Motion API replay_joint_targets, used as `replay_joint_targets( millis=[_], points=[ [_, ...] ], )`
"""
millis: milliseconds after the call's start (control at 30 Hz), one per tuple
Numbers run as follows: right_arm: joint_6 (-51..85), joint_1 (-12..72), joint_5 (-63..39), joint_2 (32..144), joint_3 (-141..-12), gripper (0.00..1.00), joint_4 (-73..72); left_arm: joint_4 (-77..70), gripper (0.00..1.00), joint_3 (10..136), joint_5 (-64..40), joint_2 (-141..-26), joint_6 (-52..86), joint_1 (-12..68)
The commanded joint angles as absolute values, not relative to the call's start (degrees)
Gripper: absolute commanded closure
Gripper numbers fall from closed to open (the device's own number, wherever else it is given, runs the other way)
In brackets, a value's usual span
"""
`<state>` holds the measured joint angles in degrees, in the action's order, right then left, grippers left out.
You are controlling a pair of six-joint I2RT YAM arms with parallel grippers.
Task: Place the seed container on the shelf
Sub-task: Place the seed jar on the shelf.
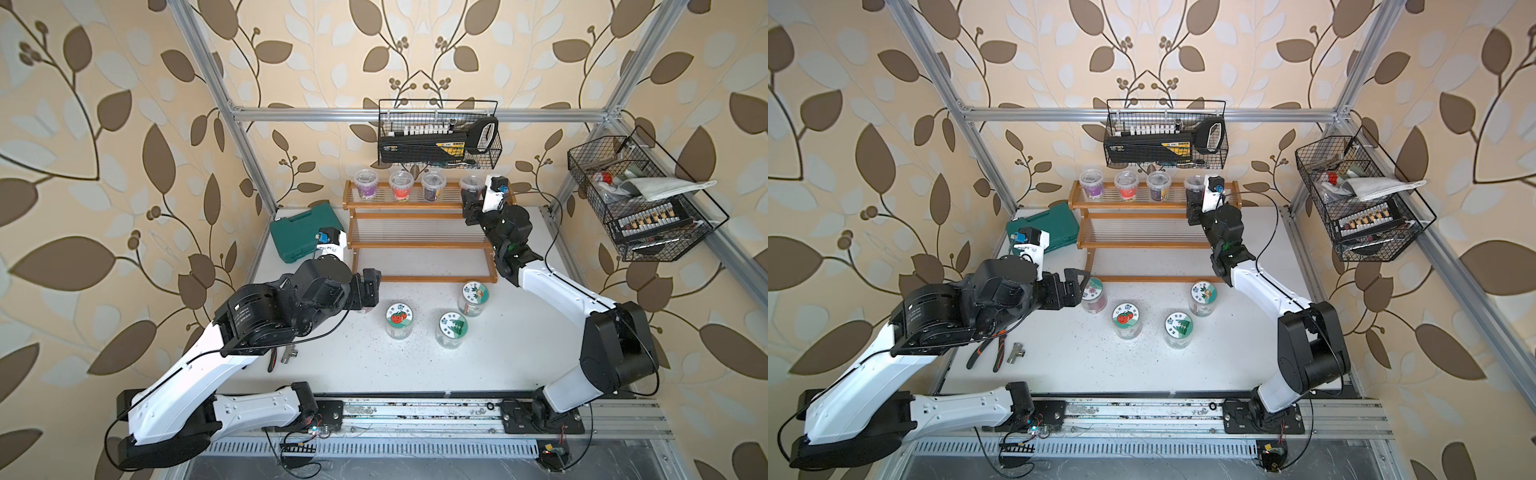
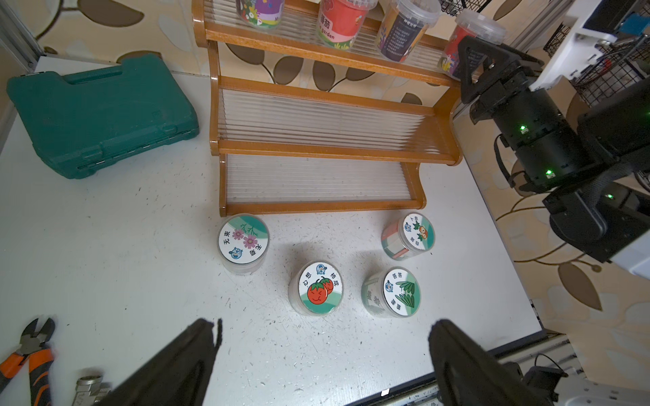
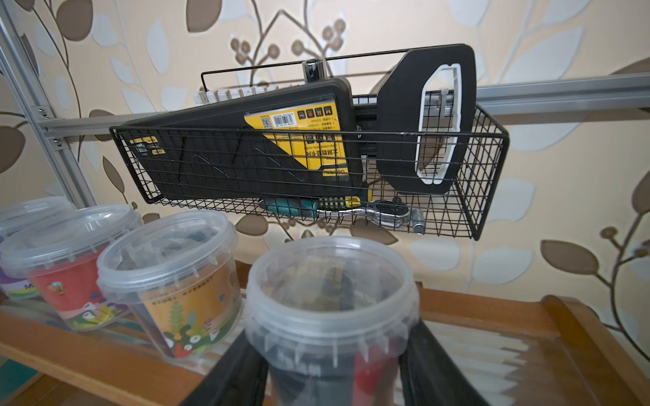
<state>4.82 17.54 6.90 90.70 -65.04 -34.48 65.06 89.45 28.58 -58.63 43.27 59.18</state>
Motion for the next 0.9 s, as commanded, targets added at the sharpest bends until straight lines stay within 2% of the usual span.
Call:
replay_joint_targets(
  millis=[0,167,300,500,867],
  points=[
    [4.5,17.3,7.0,91.8,-66.4,0.41,-34.3,64.5,0.02,89.7,30.5,-57.7,41.8,58.4],
    [4.4,17.3,6.9,91.9,-66.5,0.37,-33.9,64.7,0.02,89.7,30.7,-57.3,41.8,58.4],
    [4.3,17.3,7.5,91.6,-66.2,0.28,-33.4,64.7,0.02,89.6,30.9,-56.9,41.9,58.4],
    [4.1,17.2,8.3,90.0,-64.8,0.23,-33.0,64.6,0.02,89.1,30.7,-56.6,42.2,58.4],
    [4.3,17.1,8.8,85.3,-60.3,0.23,-34.5,64.5,0.02,88.6,30.3,-56.6,42.6,58.3]
  ],
)
